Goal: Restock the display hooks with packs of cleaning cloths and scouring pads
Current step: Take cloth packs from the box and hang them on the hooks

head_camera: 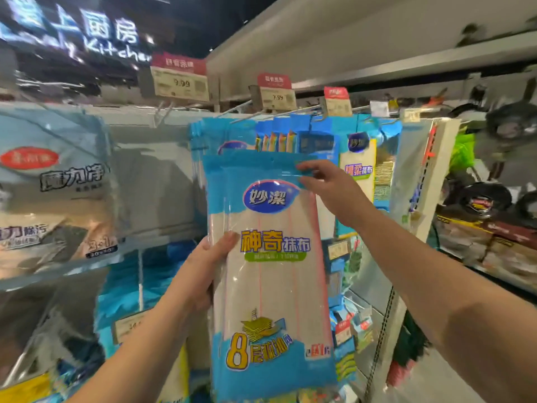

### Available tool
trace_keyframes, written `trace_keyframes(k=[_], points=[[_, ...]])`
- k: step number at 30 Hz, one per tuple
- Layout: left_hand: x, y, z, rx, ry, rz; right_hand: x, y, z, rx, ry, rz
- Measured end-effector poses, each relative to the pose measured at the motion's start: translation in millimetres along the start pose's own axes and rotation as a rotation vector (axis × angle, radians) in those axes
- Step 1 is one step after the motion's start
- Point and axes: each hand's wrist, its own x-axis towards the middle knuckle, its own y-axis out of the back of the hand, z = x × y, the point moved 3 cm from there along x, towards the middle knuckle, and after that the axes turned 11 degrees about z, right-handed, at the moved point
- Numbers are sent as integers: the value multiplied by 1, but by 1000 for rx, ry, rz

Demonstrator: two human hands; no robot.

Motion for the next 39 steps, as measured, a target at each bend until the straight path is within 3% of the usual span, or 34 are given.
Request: trace_keyframes(k=[4,12,20,33,39], points=[[23,-20,8,-13,-55,66,43,-4,-1,37,35,-89],[56,-38,43,13,-138,147,114,-23,-23,-111,179,-235],[80,-41,65,23,-111,158,143,-25,-28,-147,269,-165],[92,-49,75,-15,-79,164,156,-28,-33,-118,234,-177],[88,-48,73,-2,-42,180,158,-33,-24,-89,128,-204]])
